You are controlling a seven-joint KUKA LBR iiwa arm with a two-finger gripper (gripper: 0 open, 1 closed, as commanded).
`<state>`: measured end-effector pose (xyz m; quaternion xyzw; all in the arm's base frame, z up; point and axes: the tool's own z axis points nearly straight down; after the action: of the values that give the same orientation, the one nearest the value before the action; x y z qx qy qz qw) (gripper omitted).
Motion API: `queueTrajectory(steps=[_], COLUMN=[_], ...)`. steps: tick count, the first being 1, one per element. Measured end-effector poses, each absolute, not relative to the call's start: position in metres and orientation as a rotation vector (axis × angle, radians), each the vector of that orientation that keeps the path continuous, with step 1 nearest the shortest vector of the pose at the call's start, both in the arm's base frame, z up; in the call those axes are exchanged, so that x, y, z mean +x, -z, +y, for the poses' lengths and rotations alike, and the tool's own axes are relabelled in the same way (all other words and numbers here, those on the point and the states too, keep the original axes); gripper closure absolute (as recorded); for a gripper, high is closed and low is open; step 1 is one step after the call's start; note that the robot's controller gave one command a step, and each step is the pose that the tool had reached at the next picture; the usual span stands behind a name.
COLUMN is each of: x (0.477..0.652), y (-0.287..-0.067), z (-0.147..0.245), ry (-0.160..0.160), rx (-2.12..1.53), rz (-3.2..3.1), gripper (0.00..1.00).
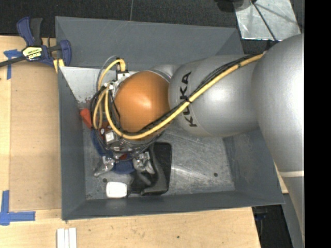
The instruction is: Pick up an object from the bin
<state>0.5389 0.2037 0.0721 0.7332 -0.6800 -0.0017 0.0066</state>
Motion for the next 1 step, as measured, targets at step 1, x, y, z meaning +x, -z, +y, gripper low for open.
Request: queueTrajectory(steps=[1], x=[0.5786], y=[-0.0711], z=[0.2077], ry=[0.017], rx=[2.864], rz=[-1.267], gripper=[0.00])
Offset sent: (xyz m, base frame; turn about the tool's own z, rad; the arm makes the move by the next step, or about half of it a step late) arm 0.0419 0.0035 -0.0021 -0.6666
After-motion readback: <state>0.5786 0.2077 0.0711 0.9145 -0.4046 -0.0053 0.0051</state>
